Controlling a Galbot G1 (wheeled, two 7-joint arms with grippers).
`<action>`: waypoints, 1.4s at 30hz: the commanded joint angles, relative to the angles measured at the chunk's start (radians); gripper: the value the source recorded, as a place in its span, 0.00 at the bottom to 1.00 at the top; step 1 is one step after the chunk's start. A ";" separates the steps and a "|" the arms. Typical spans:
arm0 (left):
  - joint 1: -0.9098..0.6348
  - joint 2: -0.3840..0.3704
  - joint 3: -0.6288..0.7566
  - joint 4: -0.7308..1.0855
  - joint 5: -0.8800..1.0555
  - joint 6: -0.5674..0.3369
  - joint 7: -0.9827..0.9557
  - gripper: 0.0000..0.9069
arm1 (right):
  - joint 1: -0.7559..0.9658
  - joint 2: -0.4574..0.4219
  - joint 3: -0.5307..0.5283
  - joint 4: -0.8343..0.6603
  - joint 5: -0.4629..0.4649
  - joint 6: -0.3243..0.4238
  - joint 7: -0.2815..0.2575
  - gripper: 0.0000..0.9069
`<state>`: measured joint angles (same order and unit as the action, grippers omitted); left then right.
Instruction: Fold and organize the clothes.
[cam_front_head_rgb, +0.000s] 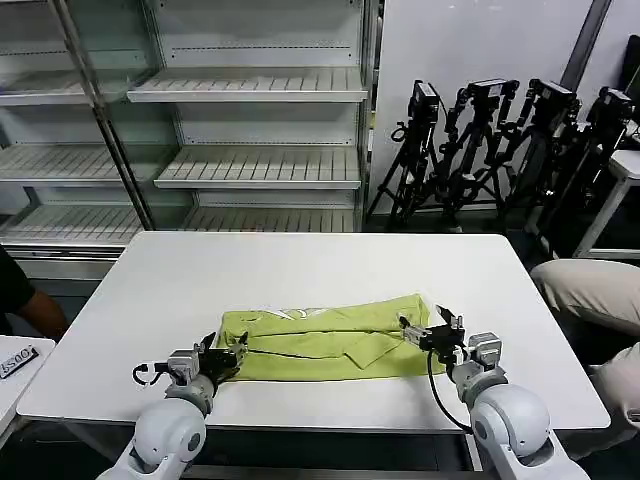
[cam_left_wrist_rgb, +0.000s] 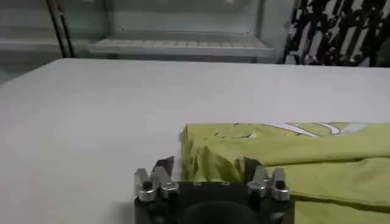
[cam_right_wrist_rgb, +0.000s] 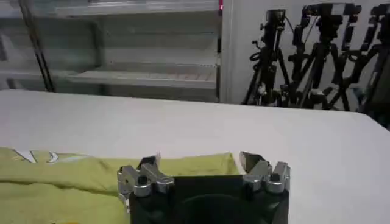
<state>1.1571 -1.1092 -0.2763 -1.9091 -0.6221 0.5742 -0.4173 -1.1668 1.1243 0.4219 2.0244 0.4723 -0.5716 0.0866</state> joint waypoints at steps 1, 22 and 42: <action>-0.008 -0.017 0.038 0.039 0.013 0.004 -0.061 0.01 | -0.016 -0.004 0.027 0.015 -0.005 0.002 0.003 1.00; 0.112 0.184 -0.381 0.008 0.374 0.002 0.359 0.01 | -0.015 -0.022 0.035 0.011 -0.021 0.018 -0.013 1.00; 0.047 -0.040 0.044 -0.278 0.518 0.003 0.415 0.01 | -0.047 -0.029 0.060 0.012 -0.061 0.037 -0.028 1.00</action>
<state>1.2273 -0.9827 -0.5547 -2.0520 -0.2408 0.5804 -0.0374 -1.2090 1.0992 0.4713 2.0334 0.4218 -0.5353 0.0577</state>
